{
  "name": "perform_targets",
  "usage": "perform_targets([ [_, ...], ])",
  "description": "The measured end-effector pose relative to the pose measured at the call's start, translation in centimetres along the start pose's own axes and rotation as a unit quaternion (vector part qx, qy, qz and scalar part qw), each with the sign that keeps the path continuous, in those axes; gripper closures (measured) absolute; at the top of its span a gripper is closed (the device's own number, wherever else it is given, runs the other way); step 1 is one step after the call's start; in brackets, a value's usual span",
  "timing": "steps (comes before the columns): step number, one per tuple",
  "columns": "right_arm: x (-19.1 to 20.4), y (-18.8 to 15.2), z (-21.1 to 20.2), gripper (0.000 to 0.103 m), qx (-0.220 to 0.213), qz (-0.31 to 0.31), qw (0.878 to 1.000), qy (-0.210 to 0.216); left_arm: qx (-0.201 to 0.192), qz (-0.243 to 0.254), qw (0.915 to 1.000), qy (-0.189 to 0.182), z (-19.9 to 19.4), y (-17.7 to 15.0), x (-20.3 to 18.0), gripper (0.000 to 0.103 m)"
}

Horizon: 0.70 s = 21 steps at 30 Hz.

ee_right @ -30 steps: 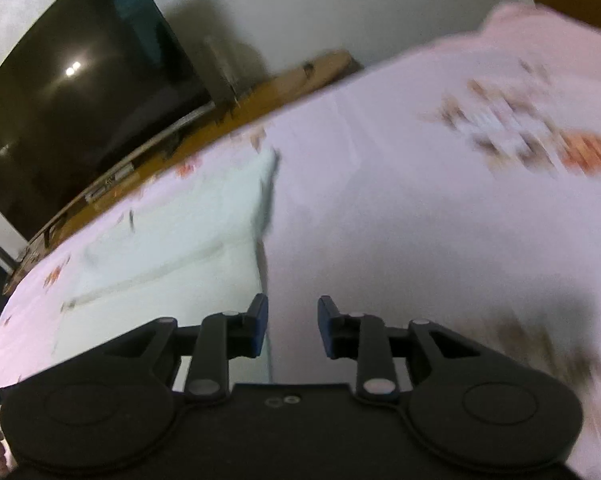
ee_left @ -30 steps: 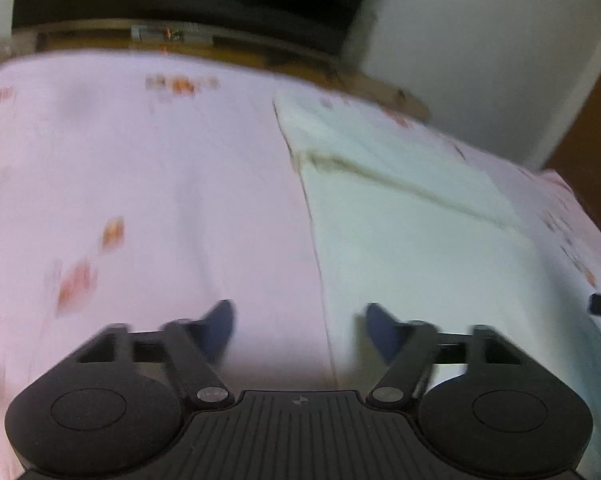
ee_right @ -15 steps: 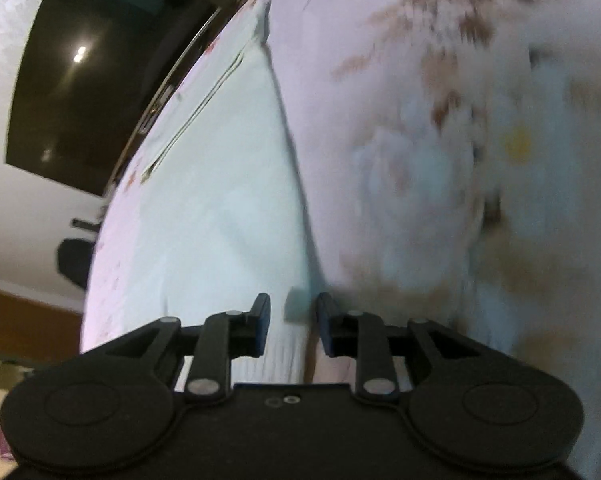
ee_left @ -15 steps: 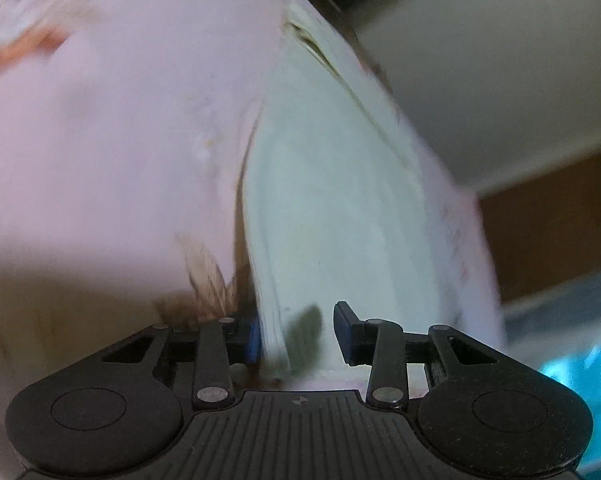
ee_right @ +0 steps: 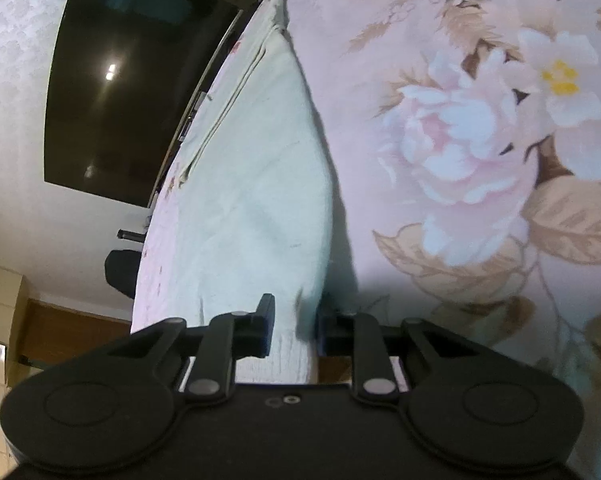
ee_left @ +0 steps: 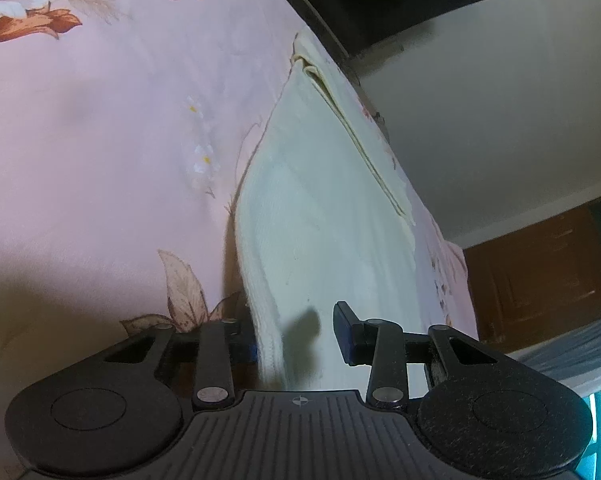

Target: Fold small clothes

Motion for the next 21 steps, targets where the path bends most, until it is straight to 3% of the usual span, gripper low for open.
perform_targets([
  [2, 0.1, -0.2, 0.0, 0.083, 0.002, -0.006, 1.0, 0.0, -0.004, 0.004, 1.0, 0.002, -0.5, -0.3, 0.1, 0.066],
  [4, -0.1, -0.4, -0.1, 0.094, 0.005, -0.01, 1.0, -0.001, -0.004, 0.016, 0.9998, 0.009, -0.8, -0.6, 0.0, 0.066],
  [5, -0.3, -0.4, 0.0, 0.095, 0.008, -0.013, 1.0, -0.004, -0.003, 0.031, 0.9993, 0.021, -1.0, -0.9, -0.2, 0.079],
  [6, -0.5, -0.4, 0.0, 0.097, 0.009, -0.019, 1.0, -0.005, -0.005, 0.042, 0.9984, 0.039, -1.0, -0.8, -0.2, 0.099],
  [7, -0.4, -0.5, 0.0, 0.098, 0.006, -0.022, 1.0, -0.004, -0.006, 0.05, 0.9975, 0.05, -1.1, -1.0, -0.1, 0.099],
  [13, 2.7, 0.8, -2.8, 0.099, -0.037, -0.094, 0.995, 0.017, -0.059, 0.054, 0.9967, 0.012, -4.3, -0.1, -0.7, 0.099],
  [16, 2.5, 0.7, -2.9, 0.099, -0.025, -0.119, 0.993, 0.003, -0.04, 0.053, 0.9968, 0.045, -3.4, -0.7, 1.0, 0.099],
  [19, -0.2, -0.1, -0.9, 0.099, 0.004, -0.112, 0.993, -0.04, -0.049, 0.032, 0.9975, 0.04, -2.9, -1.0, 1.9, 0.099],
  [21, -0.3, 0.0, -0.9, 0.099, -0.006, -0.089, 0.996, -0.024, -0.052, 0.035, 0.997, 0.047, -3.1, -1.0, 1.9, 0.099],
])
Point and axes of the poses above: each gripper's, at about its wrist camera, not at the fingertips, and z roughly the way its jaws point, x to its left, y to its top, the point moved 8 cm from there along z, roughly the way its jaws point, and after that the axes turned 1 degree about -y, right-handed, at the moved point
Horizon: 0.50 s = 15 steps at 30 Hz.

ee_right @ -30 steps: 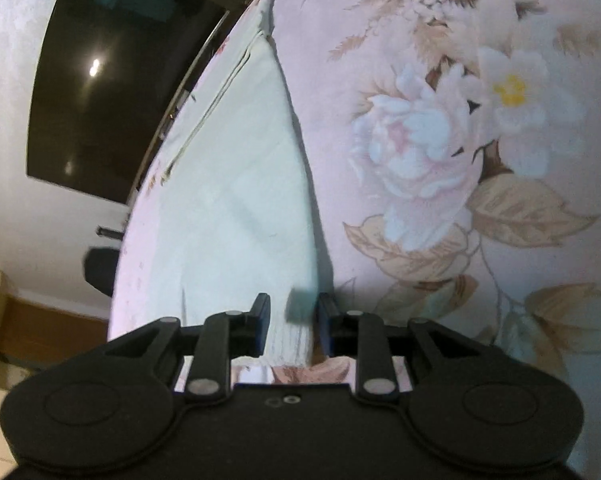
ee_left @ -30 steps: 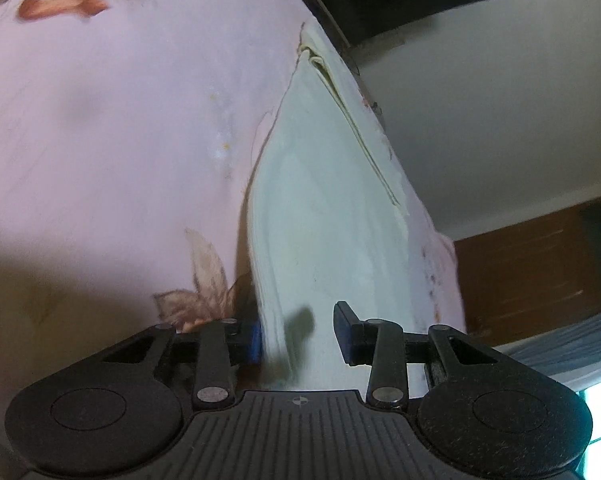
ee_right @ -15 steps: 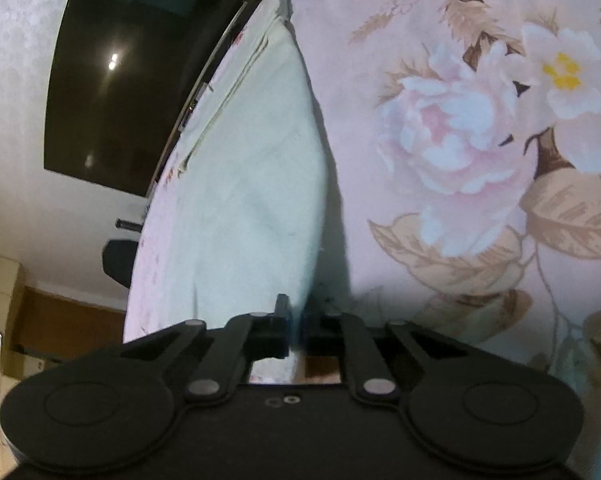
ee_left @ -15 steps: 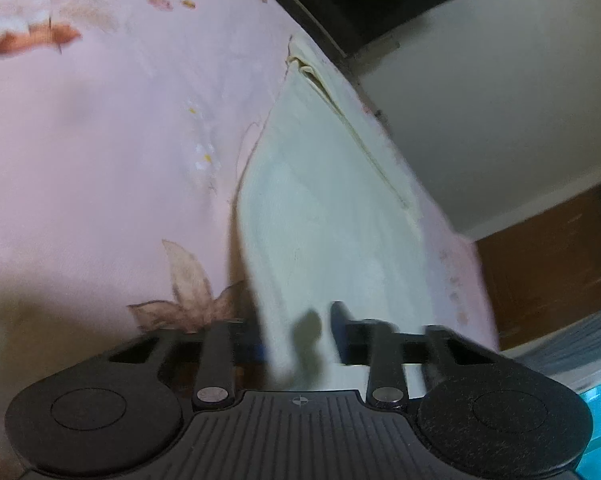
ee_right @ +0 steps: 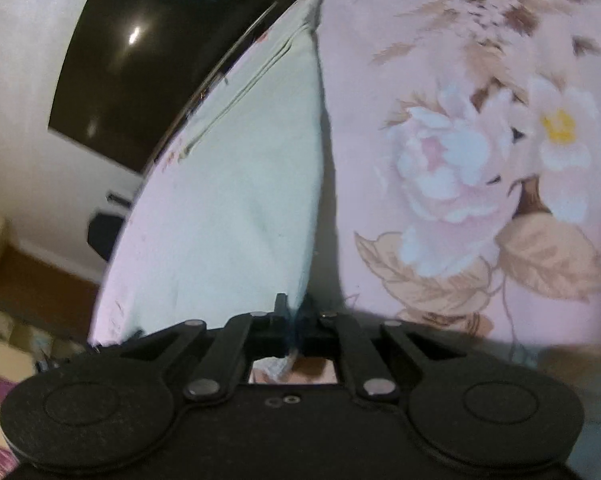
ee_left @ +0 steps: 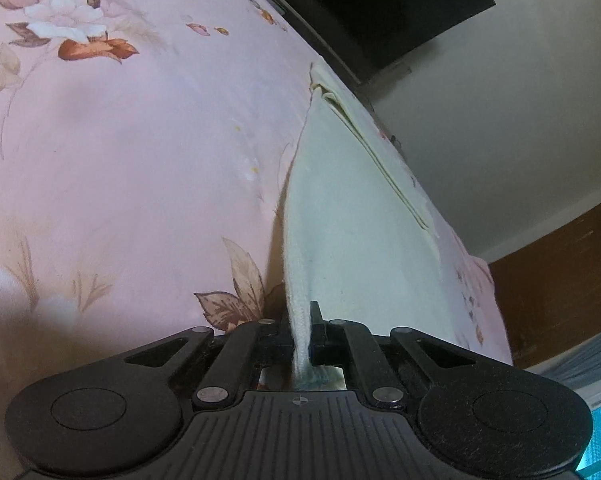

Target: Fold small clothes

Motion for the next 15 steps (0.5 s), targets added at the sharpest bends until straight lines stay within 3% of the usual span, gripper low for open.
perform_targets([
  [7, 1.7, 0.8, -1.0, 0.099, -0.013, -0.043, 0.999, -0.007, -0.037, 0.021, 0.9991, 0.009, -1.0, 1.5, -3.1, 0.099],
  [11, 4.4, 2.6, -2.1, 0.099, -0.039, -0.112, 0.993, -0.02, -0.059, 0.139, 0.9868, 0.058, -1.9, 3.1, -7.1, 0.099],
  [15, 7.1, 5.2, -3.3, 0.099, -0.071, -0.162, 0.984, -0.021, -0.075, 0.208, 0.9739, 0.053, -2.3, 5.1, -11.7, 0.099],
])
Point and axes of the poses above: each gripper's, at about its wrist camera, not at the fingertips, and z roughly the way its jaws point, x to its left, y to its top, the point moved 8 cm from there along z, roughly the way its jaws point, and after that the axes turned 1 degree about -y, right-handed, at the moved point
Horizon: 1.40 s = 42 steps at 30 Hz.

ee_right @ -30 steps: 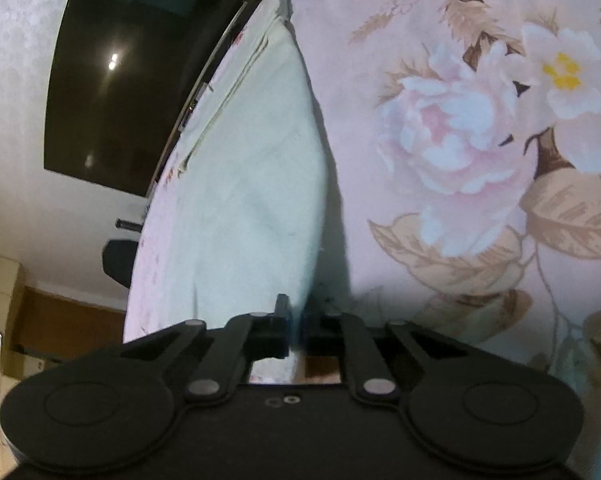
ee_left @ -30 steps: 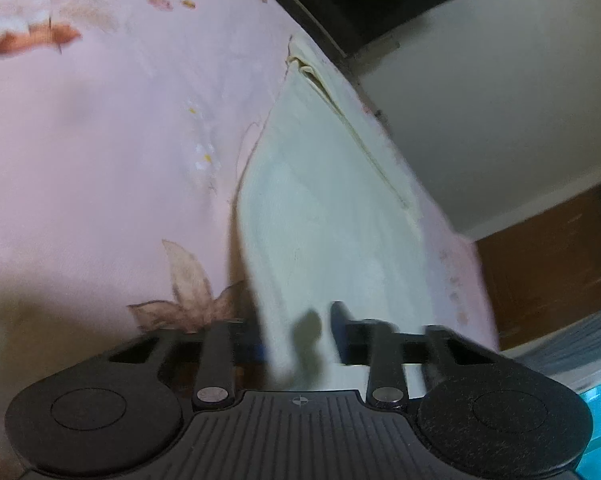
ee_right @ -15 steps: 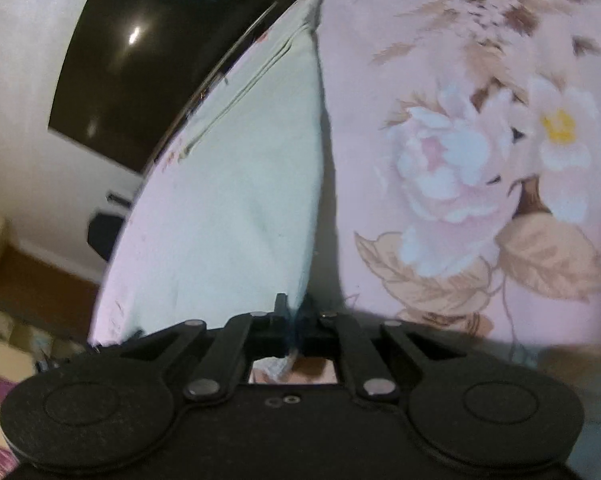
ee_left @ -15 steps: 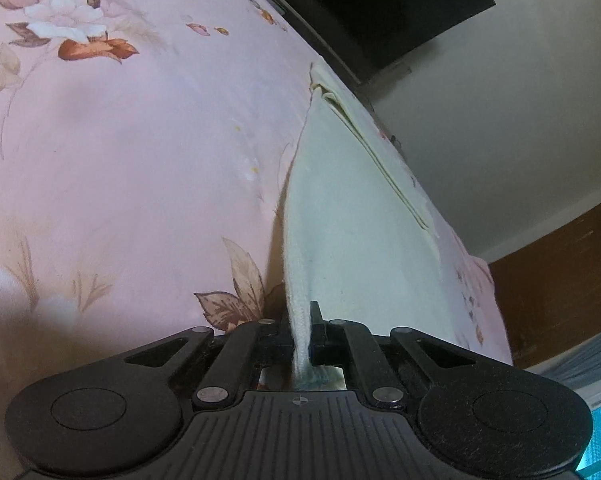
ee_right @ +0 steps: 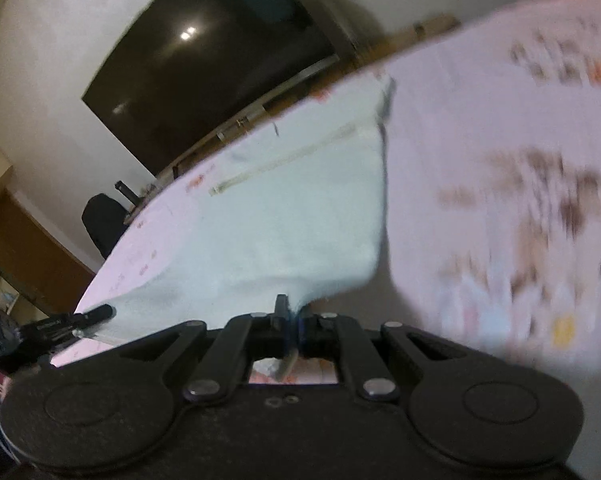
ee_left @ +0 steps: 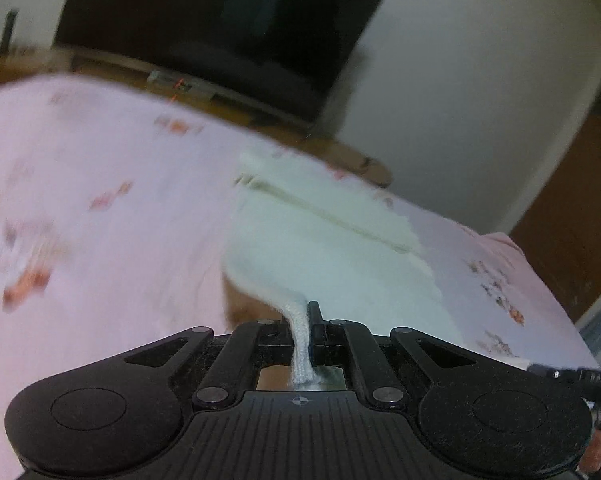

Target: Fold small clothes

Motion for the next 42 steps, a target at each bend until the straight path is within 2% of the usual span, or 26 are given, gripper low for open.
perform_targets([
  [8, 0.8, 5.4, -0.7, 0.098, -0.043, -0.024, 0.999, 0.001, -0.026, 0.018, 0.9995, -0.005, 1.0, 6.9, -1.5, 0.099],
  [18, 1.0, 11.7, 2.8, 0.098, -0.079, -0.034, 0.996, -0.024, -0.029, 0.031, 0.9988, -0.024, 6.7, 12.6, -1.7, 0.099],
  [24, 0.1, 15.9, 6.6, 0.098, -0.091, -0.032, 0.995, -0.036, -0.014, 0.015, 0.9989, -0.043, 12.8, 15.8, 0.0, 0.099],
  [33, -3.5, 21.5, 14.6, 0.098, -0.085, -0.01, 0.995, -0.054, 0.014, 0.005, 0.9984, -0.055, 25.0, 20.5, 2.2, 0.099],
  [42, -8.4, 24.6, 23.1, 0.098, -0.06, 0.051, 0.995, -0.067, 0.084, 0.015, 0.9954, -0.045, 34.9, 20.8, 4.6, 0.099],
])
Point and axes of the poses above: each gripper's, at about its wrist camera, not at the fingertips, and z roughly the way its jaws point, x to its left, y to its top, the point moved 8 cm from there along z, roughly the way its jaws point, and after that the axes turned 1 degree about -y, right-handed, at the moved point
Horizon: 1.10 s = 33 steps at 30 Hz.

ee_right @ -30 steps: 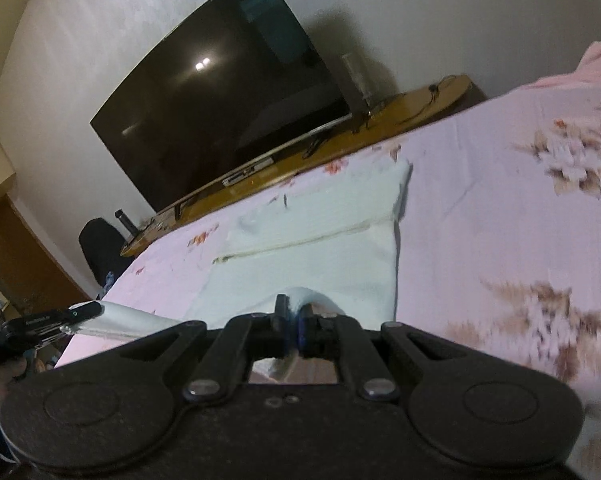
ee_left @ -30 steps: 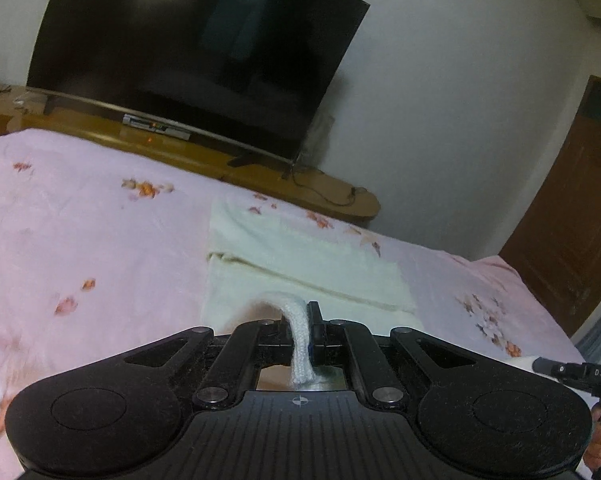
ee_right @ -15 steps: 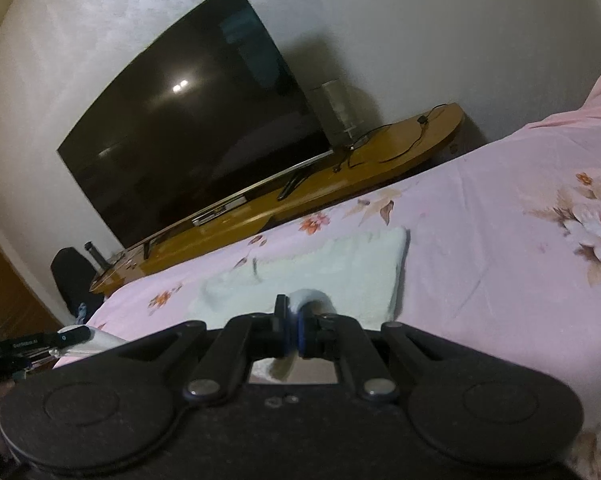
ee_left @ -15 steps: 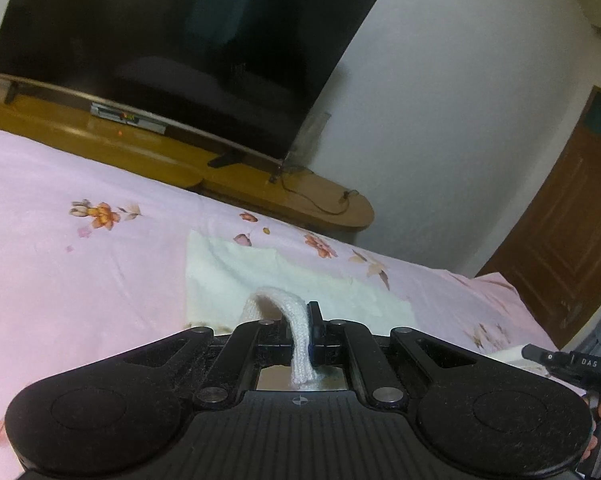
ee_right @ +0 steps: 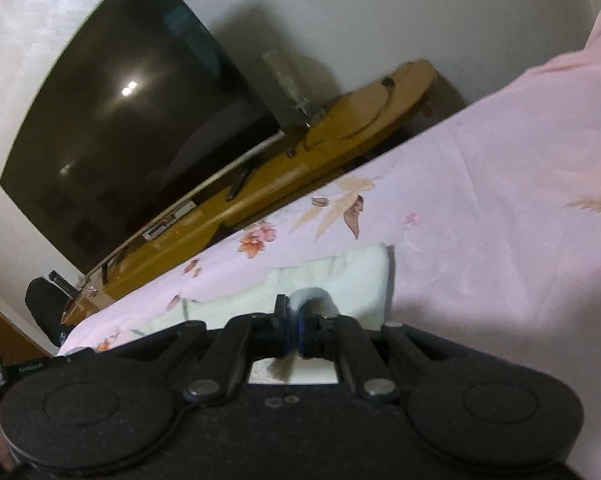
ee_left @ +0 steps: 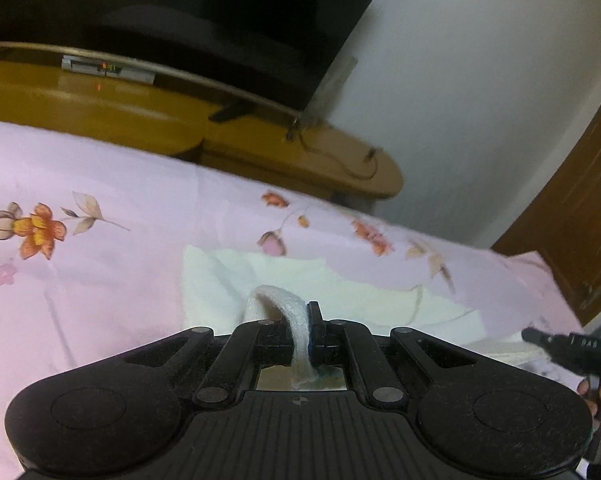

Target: Fold small clothes

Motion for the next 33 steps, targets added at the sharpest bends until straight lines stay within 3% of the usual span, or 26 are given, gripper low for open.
perform_targets([
  [14, -2.6, 0.3, 6.9, 0.095, 0.04, 0.029, 0.999, -0.01, 0.02, 0.002, 0.9998, -0.008, 5.4, 0.7, 2.3, 0.099],
  [19, -2.2, 0.9, 7.3, 0.056, 0.015, 0.003, 1.0, -0.019, 0.011, -0.018, 0.9996, -0.019, 6.3, 0.8, 2.6, 0.086],
  [20, -2.3, 1.0, 7.3, 0.052, 0.01, 0.003, 1.0, -0.021, 0.008, -0.018, 0.9996, -0.02, 6.3, 0.9, 2.6, 0.079],
  [22, -2.5, 1.3, 7.5, 0.05, 0.005, 0.006, 1.0, -0.021, -0.003, -0.014, 0.9997, -0.022, 6.0, 1.4, 2.3, 0.053],
  [23, -2.7, 1.5, 7.4, 0.05, -0.001, 0.01, 1.0, -0.018, -0.017, -0.007, 0.9997, -0.013, 5.6, 1.8, 2.2, 0.025],
  [24, -2.8, 1.7, 7.2, 0.05, -0.007, 0.012, 1.0, -0.017, -0.039, 0.005, 0.9992, 0.003, 5.1, 2.3, 2.1, 0.012],
  [25, -2.9, 1.9, 7.0, 0.049, -0.015, 0.012, 1.0, -0.017, -0.05, 0.016, 0.9986, 0.002, 4.7, 2.6, 1.9, 0.012],
  [28, -3.5, 2.4, 6.3, 0.049, -0.027, 0.018, 0.999, -0.017, -0.035, 0.035, 0.9987, -0.01, 4.8, 3.0, 1.7, 0.012],
  [30, -3.8, 2.7, 6.1, 0.049, -0.03, 0.018, 0.999, -0.02, -0.022, 0.061, 0.9979, 0.004, 5.1, 3.2, 1.7, 0.027],
  [33, -4.0, 3.0, 6.1, 0.049, -0.027, 0.011, 0.999, -0.019, -0.004, 0.068, 0.9977, -0.002, 5.7, 3.4, 2.0, 0.037],
])
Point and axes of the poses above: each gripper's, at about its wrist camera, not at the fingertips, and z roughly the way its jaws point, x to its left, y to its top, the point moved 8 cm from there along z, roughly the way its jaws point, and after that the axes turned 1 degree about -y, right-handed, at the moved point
